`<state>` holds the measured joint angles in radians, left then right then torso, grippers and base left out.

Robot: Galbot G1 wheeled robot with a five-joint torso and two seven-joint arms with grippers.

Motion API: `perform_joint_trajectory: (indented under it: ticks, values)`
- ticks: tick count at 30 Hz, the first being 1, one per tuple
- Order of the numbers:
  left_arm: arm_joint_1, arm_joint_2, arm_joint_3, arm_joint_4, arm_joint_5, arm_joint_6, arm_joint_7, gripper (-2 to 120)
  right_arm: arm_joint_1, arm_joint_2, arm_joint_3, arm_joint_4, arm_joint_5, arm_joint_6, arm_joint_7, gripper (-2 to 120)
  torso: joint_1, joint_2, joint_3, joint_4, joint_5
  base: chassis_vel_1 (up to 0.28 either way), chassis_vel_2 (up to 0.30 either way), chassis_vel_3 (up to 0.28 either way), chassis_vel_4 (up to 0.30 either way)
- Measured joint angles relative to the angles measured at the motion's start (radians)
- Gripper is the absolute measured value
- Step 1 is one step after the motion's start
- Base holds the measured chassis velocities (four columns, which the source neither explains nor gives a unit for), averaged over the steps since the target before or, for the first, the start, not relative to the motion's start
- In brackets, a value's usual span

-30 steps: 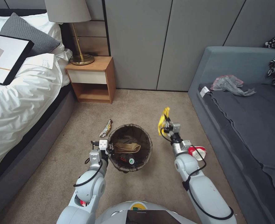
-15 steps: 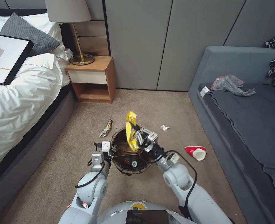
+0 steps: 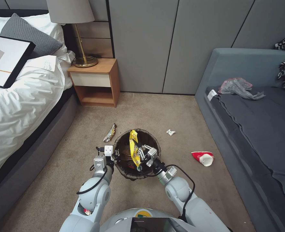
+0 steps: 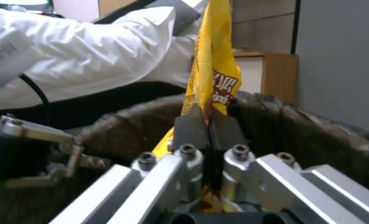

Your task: Pick up the trash bin, then pick up the garbage from the floor and place it into the trash bin.

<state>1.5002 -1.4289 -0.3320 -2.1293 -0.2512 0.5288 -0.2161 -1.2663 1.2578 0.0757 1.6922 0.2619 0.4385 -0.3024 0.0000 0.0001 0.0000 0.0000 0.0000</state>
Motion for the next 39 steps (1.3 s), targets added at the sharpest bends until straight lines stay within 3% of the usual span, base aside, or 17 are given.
perform_joint_trajectory:
  ticks: [15, 23, 29, 34, 39]
  values:
    - [-0.002, 0.004, 0.001, -0.001, -0.004, 0.001, 0.001, 2, -0.004, -0.001, 0.026, -0.007, -0.003, -0.013, -0.005, 58, 0.0, 0.0, 0.0, 0.0, 0.0, 0.0, 0.0, 0.0, 0.0]
    - [-0.002, 0.007, 0.0, -0.007, -0.005, 0.002, 0.001, 2, -0.011, -0.004, 0.031, 0.013, -0.011, -0.011, -0.005, 92, 0.0, 0.0, 0.0, 0.0001, 0.0001, 0.0, 0.0, 0.0, 0.0]
    - [0.0, 0.012, -0.007, -0.011, -0.007, 0.002, 0.001, 2, -0.032, 0.01, 0.075, 0.114, -0.035, -0.016, 0.069, 100, 0.0, 0.0, 0.0, 0.0, 0.0001, 0.0, 0.0, 0.0, 0.0]
    - [-0.001, 0.014, -0.016, -0.01, -0.01, 0.002, 0.001, 2, -0.113, 0.034, 0.201, 0.245, -0.109, -0.074, 0.308, 100, 0.0, 0.0, 0.0, -0.0003, 0.0, 0.0, 0.0, 0.0, 0.0]
    - [-0.005, 0.012, -0.014, -0.006, -0.01, 0.001, 0.001, 2, -0.162, 0.039, 0.288, 0.262, -0.115, -0.063, 0.35, 100, 0.0, 0.0, 0.0, -0.0003, 0.0001, 0.0, 0.0, 0.0, 0.0]
